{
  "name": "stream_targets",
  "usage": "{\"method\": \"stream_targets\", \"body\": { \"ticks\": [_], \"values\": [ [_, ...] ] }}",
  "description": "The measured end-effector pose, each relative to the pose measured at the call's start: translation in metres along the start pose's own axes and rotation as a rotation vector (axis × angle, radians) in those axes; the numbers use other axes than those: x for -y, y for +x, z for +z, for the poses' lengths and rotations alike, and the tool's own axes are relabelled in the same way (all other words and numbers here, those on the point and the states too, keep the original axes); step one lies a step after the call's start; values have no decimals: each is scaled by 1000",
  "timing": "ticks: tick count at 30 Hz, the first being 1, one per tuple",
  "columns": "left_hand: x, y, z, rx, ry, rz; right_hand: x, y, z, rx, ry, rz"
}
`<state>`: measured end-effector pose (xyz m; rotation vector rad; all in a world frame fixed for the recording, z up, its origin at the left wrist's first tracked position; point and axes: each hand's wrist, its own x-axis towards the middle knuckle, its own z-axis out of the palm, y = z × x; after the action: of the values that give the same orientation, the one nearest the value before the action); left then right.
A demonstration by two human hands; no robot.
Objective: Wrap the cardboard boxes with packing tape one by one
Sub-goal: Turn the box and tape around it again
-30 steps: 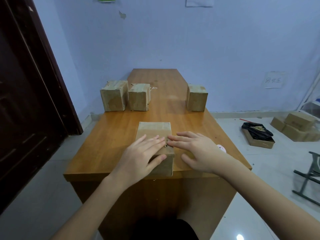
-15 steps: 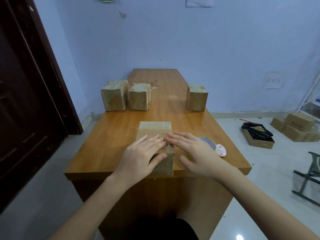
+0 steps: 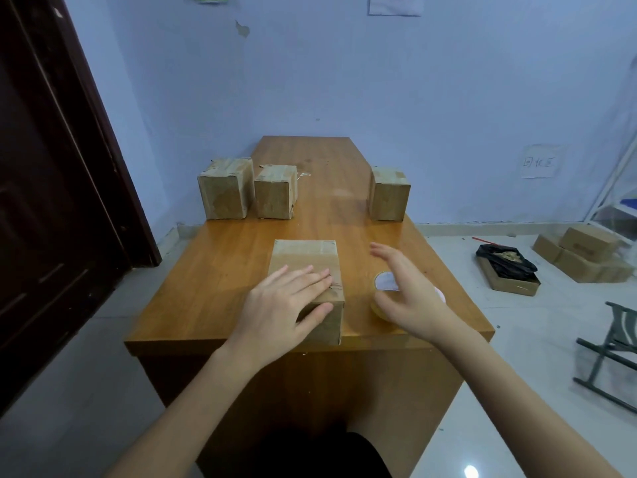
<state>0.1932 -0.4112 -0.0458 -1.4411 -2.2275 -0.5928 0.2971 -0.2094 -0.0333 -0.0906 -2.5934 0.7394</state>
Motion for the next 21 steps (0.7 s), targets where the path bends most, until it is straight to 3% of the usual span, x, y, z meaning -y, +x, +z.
{"method": "stream_targets", "body": {
  "ticks": [3, 6, 11, 14, 17, 21],
  "values": [
    [-2, 1, -1, -18, 10, 11, -26, -6, -14, 107, -314, 163],
    [-5, 3, -2, -37, 18, -15, -42, -13, -17, 215, -401, 272],
    [-9, 15, -8, 54, -25, -108, -49, -13, -10, 149, -254, 295],
    [-11, 28, -9, 107, -149, -253, -47, -15, -12, 76, -29, 303],
    [-15, 38, -10, 110, -243, -309, -38, -22, -20, 19, 161, 243],
    [-29, 53, -15, 231, -388, -331, -20, -27, -36, -5, 332, 146]
  ]
}}
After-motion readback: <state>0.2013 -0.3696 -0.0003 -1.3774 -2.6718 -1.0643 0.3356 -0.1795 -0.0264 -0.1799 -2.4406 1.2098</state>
